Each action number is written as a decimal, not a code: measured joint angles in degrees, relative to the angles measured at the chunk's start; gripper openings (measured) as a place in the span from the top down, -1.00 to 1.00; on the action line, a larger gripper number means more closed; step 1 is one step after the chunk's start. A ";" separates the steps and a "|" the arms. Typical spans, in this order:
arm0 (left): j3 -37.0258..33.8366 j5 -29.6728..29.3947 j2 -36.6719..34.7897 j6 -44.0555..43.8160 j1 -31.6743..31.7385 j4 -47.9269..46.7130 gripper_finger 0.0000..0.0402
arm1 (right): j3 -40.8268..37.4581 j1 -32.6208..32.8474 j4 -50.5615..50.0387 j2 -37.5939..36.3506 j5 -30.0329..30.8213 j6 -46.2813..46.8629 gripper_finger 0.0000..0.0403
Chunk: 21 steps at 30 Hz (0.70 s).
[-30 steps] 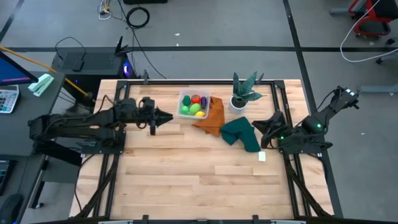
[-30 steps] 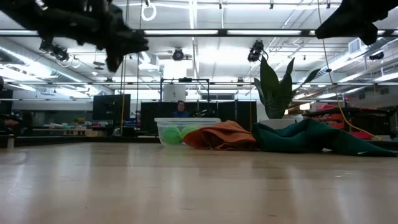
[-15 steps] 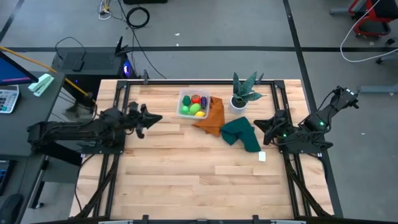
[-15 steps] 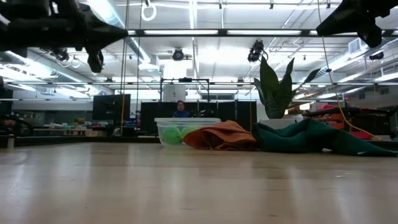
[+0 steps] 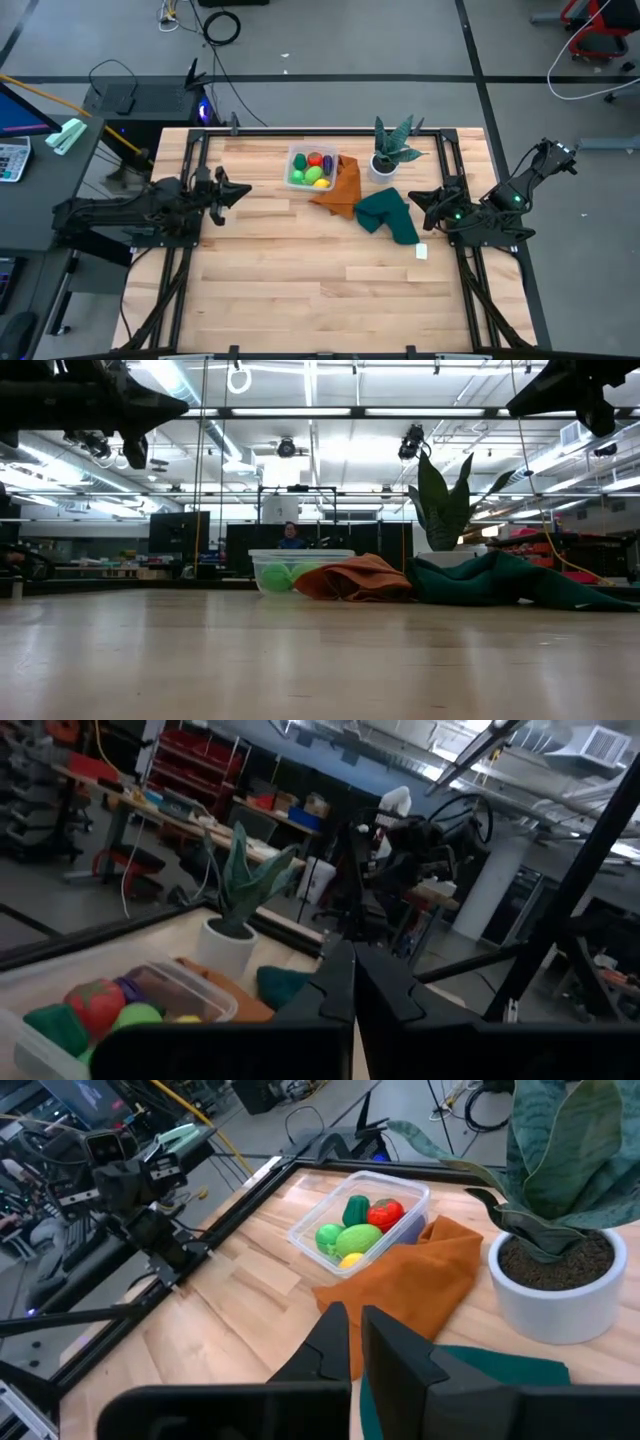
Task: Pick and placing Produce into tupperware
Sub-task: Return to Home Position
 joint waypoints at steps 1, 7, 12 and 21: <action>0.00 -0.34 -0.55 0.19 -0.13 -0.33 0.95 | 0.00 0.00 -0.02 0.00 0.00 0.00 1.00; 0.00 -1.03 -2.47 1.39 -0.89 -2.50 0.98 | 0.00 0.00 -0.02 -0.11 0.02 0.00 1.00; -1.07 -1.06 -2.42 1.58 -0.95 -1.07 0.94 | 0.00 -0.02 -0.02 -0.11 0.02 -0.02 1.00; -7.15 -0.64 -2.40 1.30 -1.34 11.29 0.95 | 0.00 0.00 -0.01 -0.11 0.04 1.32 1.00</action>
